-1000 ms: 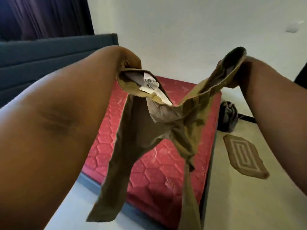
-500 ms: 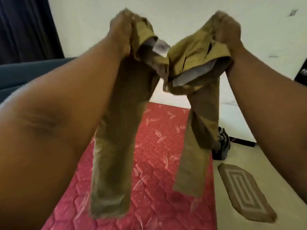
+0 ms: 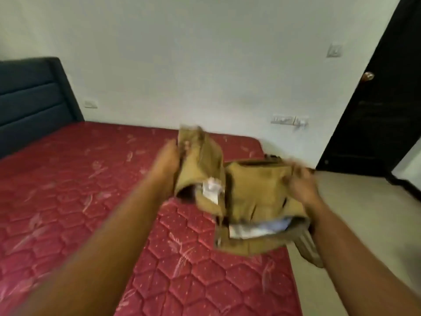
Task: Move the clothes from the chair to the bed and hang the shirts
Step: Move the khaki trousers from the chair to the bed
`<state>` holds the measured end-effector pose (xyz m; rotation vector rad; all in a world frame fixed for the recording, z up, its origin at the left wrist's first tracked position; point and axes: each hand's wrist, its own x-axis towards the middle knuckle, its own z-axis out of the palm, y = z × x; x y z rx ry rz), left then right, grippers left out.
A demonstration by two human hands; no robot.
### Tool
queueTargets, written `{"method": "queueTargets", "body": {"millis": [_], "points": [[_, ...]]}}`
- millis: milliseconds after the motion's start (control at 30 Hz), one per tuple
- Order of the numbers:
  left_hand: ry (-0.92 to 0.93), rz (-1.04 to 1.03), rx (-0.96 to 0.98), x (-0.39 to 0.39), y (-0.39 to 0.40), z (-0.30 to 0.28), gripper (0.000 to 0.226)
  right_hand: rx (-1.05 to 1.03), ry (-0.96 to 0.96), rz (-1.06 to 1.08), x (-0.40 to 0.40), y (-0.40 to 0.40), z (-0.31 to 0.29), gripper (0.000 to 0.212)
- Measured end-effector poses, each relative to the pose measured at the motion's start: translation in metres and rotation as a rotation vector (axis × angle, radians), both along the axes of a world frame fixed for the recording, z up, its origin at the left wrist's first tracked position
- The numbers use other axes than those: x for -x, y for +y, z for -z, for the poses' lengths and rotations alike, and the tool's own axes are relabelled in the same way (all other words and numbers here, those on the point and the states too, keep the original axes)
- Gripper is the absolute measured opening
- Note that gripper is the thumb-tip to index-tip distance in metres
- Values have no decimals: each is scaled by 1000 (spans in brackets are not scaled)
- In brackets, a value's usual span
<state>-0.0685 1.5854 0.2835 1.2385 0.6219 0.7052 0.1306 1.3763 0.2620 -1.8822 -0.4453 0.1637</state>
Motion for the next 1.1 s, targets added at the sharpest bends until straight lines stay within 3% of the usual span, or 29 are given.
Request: {"method": "queueTargets", "body": {"millis": [100,200,267,333,400,467,533,633,767,833,1100], "points": [[458,-66,173,60,-46,192,26,267,378,-4,56,-34,171,64],[814,61,221,129,-78,359,41,493,603,97,94,-69,302,86],[923,102,278,173,-105,419,42,647,698,159,120,-103,368,84],[998,56,337,197,-119,456,20,702,793,267,141,-136,411,65],[997,30,369,205,-126,468,25,705,834,303,153,-167,442,60],[953,23,432,212,-134,481,33,658,887,242,162,-190,465,77],[912,-29,545,217,-143,484,10,672,977,176,167,-212,493,85],[928,-109,582,224,-150,490,9,659,946,117,165,-239,530,80],[993,-150,569,229,-159,495,8,618,867,96,170,-227,484,47],[1033,-131,511,229,-165,494,6,662,808,86,172,-226,462,40],[1329,148,119,265,-195,522,32,841,711,-71,193,-270,465,40]]}}
